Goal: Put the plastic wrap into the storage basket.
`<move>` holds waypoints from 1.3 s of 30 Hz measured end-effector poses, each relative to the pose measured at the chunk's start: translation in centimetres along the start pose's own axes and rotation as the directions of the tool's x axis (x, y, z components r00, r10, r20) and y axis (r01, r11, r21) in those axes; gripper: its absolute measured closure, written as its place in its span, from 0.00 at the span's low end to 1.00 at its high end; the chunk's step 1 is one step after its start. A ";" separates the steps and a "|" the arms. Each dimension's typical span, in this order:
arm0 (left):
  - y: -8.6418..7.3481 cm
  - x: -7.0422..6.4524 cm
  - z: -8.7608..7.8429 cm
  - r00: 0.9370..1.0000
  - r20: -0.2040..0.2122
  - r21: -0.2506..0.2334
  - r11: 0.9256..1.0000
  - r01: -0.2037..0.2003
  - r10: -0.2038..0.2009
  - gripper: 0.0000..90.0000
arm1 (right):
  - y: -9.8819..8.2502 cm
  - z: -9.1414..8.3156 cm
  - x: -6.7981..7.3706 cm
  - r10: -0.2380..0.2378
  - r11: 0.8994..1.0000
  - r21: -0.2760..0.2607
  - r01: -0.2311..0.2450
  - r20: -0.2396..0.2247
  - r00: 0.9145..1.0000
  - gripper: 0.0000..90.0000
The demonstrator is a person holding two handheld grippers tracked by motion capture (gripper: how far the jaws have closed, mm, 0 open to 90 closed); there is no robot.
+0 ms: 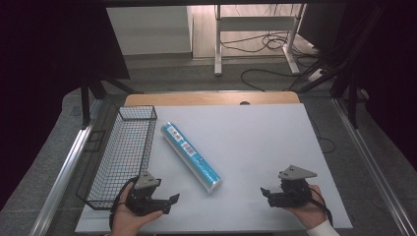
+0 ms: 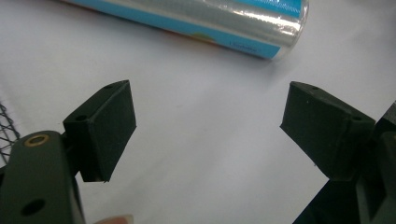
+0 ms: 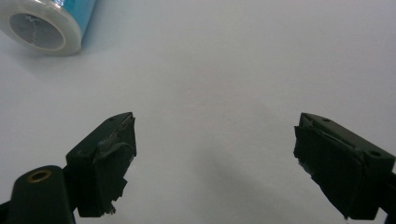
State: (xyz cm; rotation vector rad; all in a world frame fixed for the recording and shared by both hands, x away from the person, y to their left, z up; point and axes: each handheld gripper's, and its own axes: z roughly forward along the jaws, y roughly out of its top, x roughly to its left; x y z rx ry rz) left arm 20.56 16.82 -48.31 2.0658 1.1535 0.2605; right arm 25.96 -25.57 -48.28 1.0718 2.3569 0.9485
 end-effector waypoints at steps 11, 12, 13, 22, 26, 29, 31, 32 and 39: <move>-0.1 -0.3 0.0 1.000 -0.005 0.000 1.000 -0.007 0.007 0.20 | 0.1 -0.2 -0.2 0.039 0.999 -0.002 -0.039 -0.027 0.999 0.20; -0.1 -0.2 -0.1 1.000 -0.005 0.000 1.000 -0.006 0.006 0.20 | 0.1 -0.2 -0.2 0.042 0.999 -0.001 -0.042 -0.028 0.999 0.20; -0.1 -0.2 -0.1 1.000 -0.007 -0.002 1.000 -0.005 0.005 0.20 | 0.0 -0.2 -0.3 0.044 0.999 0.005 -0.044 -0.027 0.999 0.21; -0.1 0.2 -0.2 1.000 -0.011 -0.002 1.000 0.006 -0.007 0.20 | 0.3 -0.2 -0.5 0.066 0.998 0.000 -0.066 -0.038 0.997 0.23; 0.0 0.2 -0.2 1.000 -0.007 -0.004 1.000 -0.001 0.001 0.20 | 0.7 -0.2 -0.3 0.066 0.998 0.000 -0.066 -0.066 0.996 0.23; 0.0 0.2 -0.3 1.000 -0.004 -0.006 1.000 0.000 0.000 0.20 | 1.3 -0.4 -0.1 0.072 0.997 0.001 -0.072 -0.077 0.994 0.24; -0.1 0.3 -0.4 1.000 -0.003 -0.007 1.000 0.001 -0.001 0.20 | 2.0 -0.5 0.1 0.072 0.997 -0.007 -0.073 -0.081 0.994 0.24; -0.1 0.2 -0.4 1.000 -0.002 -0.007 1.000 0.000 0.000 0.20 | 2.4 -0.6 0.2 0.073 0.997 -0.010 -0.074 -0.088 0.993 0.24; 0.0 -0.3 -0.3 1.000 0.007 -0.004 1.000 -0.015 0.015 0.20 | 5.1 0.3 1.6 0.043 0.999 -0.007 -0.044 -0.128 0.991 0.26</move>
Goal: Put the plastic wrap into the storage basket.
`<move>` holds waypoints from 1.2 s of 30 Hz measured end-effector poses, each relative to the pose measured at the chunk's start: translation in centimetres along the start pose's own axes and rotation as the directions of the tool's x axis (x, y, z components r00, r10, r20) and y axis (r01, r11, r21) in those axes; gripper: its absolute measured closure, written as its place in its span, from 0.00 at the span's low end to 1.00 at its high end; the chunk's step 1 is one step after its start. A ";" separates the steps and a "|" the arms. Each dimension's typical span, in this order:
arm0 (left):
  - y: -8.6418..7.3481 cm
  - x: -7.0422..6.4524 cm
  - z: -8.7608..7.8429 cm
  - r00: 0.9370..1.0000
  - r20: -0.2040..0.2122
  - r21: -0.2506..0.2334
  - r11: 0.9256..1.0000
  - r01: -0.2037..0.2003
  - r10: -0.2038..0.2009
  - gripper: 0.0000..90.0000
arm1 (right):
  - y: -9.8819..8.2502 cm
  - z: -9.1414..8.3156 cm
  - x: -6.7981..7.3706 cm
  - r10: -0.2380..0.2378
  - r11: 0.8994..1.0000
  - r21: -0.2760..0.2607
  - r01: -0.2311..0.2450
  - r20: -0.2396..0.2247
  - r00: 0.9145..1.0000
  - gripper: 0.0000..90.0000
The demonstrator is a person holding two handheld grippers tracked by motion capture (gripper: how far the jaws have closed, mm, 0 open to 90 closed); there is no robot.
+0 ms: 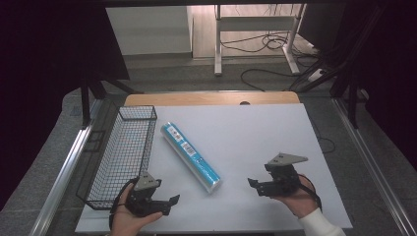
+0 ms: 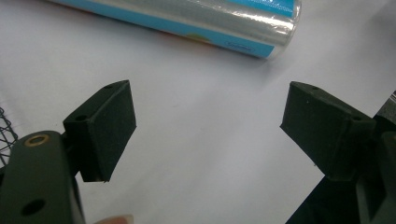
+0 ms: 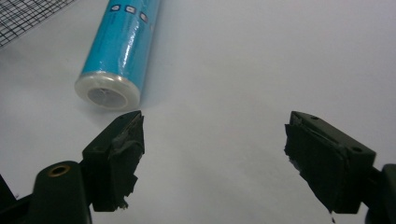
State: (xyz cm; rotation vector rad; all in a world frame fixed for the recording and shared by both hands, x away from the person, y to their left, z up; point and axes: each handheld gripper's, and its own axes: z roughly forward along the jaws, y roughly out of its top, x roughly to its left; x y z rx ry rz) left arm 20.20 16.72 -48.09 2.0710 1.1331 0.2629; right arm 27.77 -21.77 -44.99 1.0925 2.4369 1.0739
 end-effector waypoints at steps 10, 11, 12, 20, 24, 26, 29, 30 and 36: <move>0.0 0.0 -0.2 1.000 -0.001 -0.005 1.000 -0.001 0.001 0.20 | 3.3 3.1 1.3 -0.020 0.999 0.041 0.022 -0.055 0.998 0.26; -0.1 0.0 -0.2 1.000 -0.002 -0.004 1.000 0.000 0.000 0.20 | 3.5 3.4 1.5 -0.019 0.999 0.044 0.021 -0.058 0.998 0.26; -0.1 0.0 -0.2 1.000 -0.004 -0.004 1.000 0.000 0.000 0.20 | 3.9 3.7 1.7 -0.021 0.998 0.050 0.024 -0.063 0.998 0.26; -0.1 0.0 -0.2 1.000 -0.004 -0.008 1.000 0.000 0.000 0.20 | 6.3 6.6 3.5 -0.050 0.995 0.087 0.057 -0.088 0.995 0.25; -0.1 0.0 -0.2 1.000 -0.003 -0.004 1.000 -0.004 0.004 0.20 | 7.4 8.1 4.1 -0.061 0.992 0.102 0.071 -0.096 0.994 0.23; -0.1 0.0 -0.2 1.000 -0.003 -0.005 1.000 -0.004 0.004 0.20 | 7.9 8.8 4.3 -0.065 0.990 0.115 0.076 -0.098 0.993 0.23; -0.1 0.1 -0.3 1.000 -0.003 -0.007 1.000 -0.004 0.004 0.20 | 9.1 10.4 4.8 -0.070 0.987 0.139 0.083 -0.101 0.992 0.22; -0.1 0.1 -0.3 1.000 -0.003 -0.007 1.000 -0.004 0.004 0.20 | 9.1 10.4 4.8 -0.070 0.987 0.139 0.083 -0.101 0.992 0.22; -0.2 0.2 -0.3 1.000 -0.006 -0.004 1.000 -0.007 0.007 0.20 | 10.7 12.5 5.7 -0.067 0.981 0.177 0.086 -0.111 0.992 0.21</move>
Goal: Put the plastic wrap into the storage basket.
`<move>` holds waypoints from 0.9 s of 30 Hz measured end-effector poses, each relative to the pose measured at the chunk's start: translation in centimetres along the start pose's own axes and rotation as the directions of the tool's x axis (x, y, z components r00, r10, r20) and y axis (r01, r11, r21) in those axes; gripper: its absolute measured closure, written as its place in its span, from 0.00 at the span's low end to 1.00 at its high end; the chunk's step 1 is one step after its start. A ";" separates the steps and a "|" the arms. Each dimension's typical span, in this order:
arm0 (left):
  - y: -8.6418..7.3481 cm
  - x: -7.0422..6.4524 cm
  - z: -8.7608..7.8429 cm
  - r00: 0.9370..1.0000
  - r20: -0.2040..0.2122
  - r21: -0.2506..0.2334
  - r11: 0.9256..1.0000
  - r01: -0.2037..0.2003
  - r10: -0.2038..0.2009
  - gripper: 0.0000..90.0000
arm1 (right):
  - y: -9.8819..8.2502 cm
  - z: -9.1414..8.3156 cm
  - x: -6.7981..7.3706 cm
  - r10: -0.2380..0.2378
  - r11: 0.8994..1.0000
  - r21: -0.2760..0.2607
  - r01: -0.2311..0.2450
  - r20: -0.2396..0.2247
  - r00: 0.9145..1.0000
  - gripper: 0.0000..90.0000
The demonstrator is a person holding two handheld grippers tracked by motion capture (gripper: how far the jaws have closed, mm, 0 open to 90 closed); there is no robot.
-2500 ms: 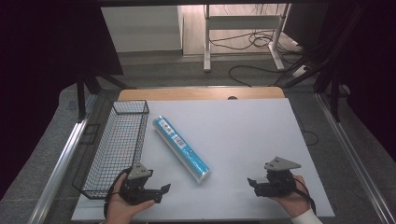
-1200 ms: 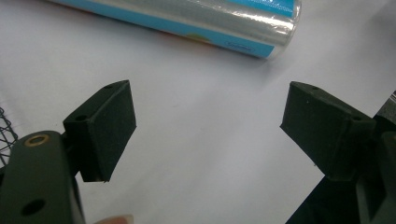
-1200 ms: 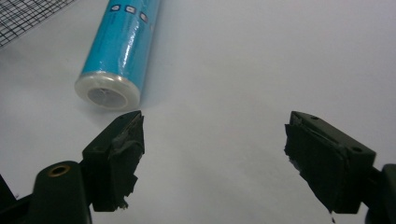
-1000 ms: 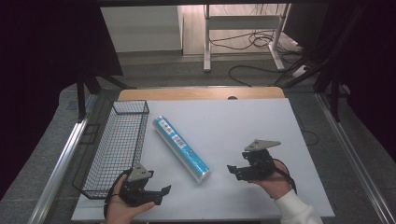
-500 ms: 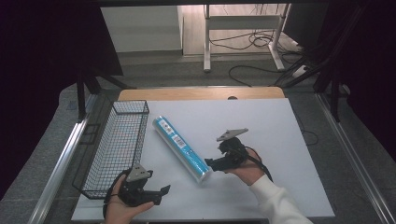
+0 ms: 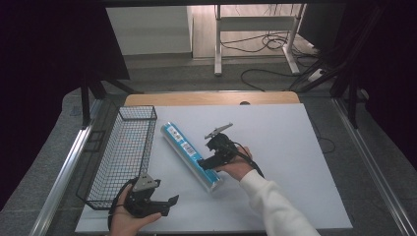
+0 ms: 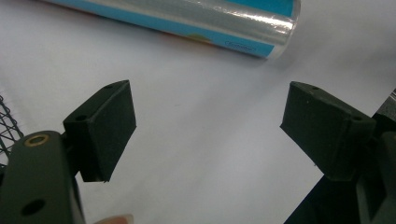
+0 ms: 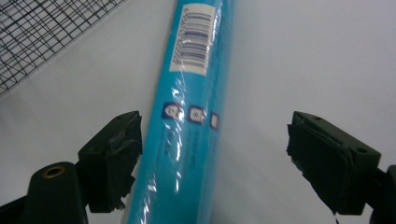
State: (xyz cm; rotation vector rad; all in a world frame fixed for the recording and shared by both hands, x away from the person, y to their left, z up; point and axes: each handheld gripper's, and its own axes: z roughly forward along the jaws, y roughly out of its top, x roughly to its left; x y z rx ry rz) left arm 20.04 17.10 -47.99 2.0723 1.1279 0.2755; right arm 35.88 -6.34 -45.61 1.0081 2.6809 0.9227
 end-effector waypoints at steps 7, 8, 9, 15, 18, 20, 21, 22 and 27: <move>-0.1 0.1 0.0 1.000 0.002 -0.001 1.000 0.002 -0.002 0.20 | 2.1 2.5 0.9 -0.012 0.998 0.053 0.012 -0.004 1.000 0.20; -0.1 0.1 -0.1 1.000 0.004 0.000 1.000 0.003 -0.003 0.20 | 2.3 2.9 1.0 -0.012 0.998 0.061 0.013 -0.001 1.000 0.20; -0.1 0.1 -0.1 1.000 0.005 -0.001 1.000 0.005 -0.005 0.20 | 2.5 3.2 1.0 -0.016 0.998 0.065 0.016 0.003 1.000 0.20; -0.2 0.1 0.0 1.000 0.004 -0.001 1.000 -0.001 0.001 0.20 | 3.4 4.9 1.6 -0.022 0.994 0.111 0.022 -0.001 1.000 0.20; -0.2 0.2 0.0 1.000 0.003 0.002 1.000 -0.002 0.002 0.20 | 3.6 5.9 1.9 -0.031 0.990 0.138 0.029 0.012 0.999 0.20; -0.2 0.2 -0.1 1.000 0.002 -0.001 1.000 -0.002 0.002 0.20 | 3.5 6.5 2.0 -0.031 0.988 0.154 0.027 0.021 0.999 0.20; -0.2 0.2 -0.1 1.000 0.001 -0.002 1.000 -0.002 0.002 0.20 | 3.4 6.8 2.0 -0.032 0.986 0.164 0.027 0.029 0.999 0.20; -0.2 0.2 -0.1 1.000 0.000 -0.003 1.000 -0.002 0.002 0.20 | 3.4 7.1 2.1 -0.034 0.984 0.175 0.028 0.035 0.999 0.21; -0.2 0.1 -0.1 1.000 -0.005 -0.005 1.000 -0.009 0.009 0.20 | 3.7 8.3 1.9 -0.022 0.976 0.216 0.013 0.041 0.999 0.21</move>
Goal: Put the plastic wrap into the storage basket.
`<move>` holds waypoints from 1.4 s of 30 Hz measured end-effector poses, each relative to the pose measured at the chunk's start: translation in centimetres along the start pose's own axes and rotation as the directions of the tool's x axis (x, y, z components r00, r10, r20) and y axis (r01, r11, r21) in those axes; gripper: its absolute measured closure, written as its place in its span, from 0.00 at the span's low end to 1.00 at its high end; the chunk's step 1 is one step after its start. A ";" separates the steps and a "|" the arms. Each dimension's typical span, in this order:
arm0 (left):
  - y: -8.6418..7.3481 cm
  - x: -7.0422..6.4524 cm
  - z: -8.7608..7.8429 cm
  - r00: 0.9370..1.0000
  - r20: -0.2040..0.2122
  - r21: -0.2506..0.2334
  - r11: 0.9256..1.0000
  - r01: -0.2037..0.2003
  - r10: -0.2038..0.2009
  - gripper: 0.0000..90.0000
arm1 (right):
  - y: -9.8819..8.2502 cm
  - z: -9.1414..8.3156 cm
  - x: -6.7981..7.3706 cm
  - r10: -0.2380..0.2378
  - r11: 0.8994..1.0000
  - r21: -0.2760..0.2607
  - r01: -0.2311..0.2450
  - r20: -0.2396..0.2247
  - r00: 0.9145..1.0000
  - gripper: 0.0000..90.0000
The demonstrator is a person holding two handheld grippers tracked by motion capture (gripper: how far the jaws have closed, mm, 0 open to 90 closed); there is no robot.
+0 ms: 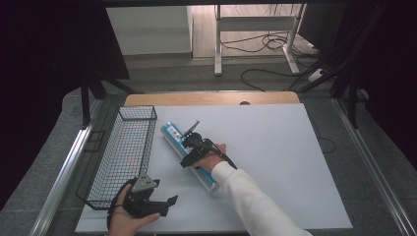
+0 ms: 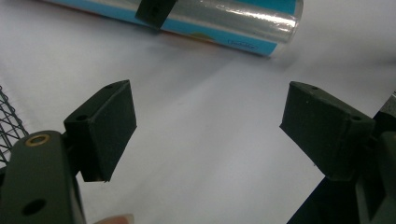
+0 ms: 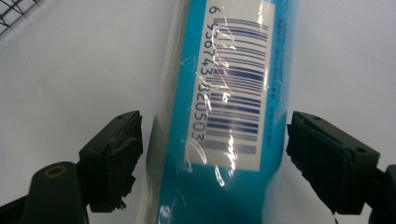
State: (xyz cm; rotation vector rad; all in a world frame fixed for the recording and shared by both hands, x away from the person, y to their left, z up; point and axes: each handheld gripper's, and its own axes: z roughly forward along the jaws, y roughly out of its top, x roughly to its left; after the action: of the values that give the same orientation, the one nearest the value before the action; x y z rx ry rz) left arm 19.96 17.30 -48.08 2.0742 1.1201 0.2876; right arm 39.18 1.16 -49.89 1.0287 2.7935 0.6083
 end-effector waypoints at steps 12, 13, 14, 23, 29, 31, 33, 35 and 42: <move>-0.1 0.1 0.1 1.000 0.000 0.005 1.000 -0.004 0.004 0.20 | 1.0 1.7 0.5 -0.021 0.995 0.102 0.018 0.028 0.999 0.32; -0.1 0.1 0.1 1.000 -0.001 0.004 1.000 -0.003 0.003 0.20 | 1.1 1.7 0.6 -0.019 0.994 0.109 0.015 0.033 0.999 0.32; -0.1 0.1 0.0 1.000 -0.002 0.003 1.000 -0.002 0.002 0.20 | 1.3 1.7 0.5 0.006 0.992 0.125 -0.010 0.031 0.999 0.33; -0.1 0.1 0.0 1.000 -0.007 0.003 1.000 -0.003 0.003 0.20 | 1.4 1.5 -1.0 0.118 0.988 0.104 -0.112 -0.055 0.992 0.36; -0.1 0.3 0.0 1.000 -0.010 -0.003 1.000 0.003 -0.003 0.20 | 1.2 1.2 -1.5 0.150 0.984 0.111 -0.139 -0.101 0.984 0.36; -0.2 0.3 0.0 1.000 -0.010 -0.001 1.000 0.001 -0.001 0.20 | 1.1 1.1 -1.5 0.142 0.985 0.112 -0.130 -0.104 0.984 0.36; -0.2 0.3 0.0 1.000 -0.009 0.000 1.000 0.001 -0.001 0.20 | 1.1 0.7 -1.5 0.155 0.985 0.098 -0.143 -0.125 0.980 0.36; -0.1 0.3 0.0 1.000 -0.009 -0.003 1.000 0.002 -0.002 0.20 | 1.0 0.5 -1.6 0.154 0.986 0.086 -0.143 -0.135 0.979 0.36; -0.1 0.2 0.0 1.000 -0.008 -0.003 1.000 0.000 0.000 0.21 | 0.4 -1.0 -1.8 0.151 0.988 0.061 -0.142 -0.166 0.974 0.36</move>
State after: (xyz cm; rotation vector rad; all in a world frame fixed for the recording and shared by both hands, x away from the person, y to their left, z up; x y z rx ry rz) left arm 20.01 17.53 -48.17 2.0724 1.1240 0.2974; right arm 40.55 -0.01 -48.89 1.2589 2.9101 0.6778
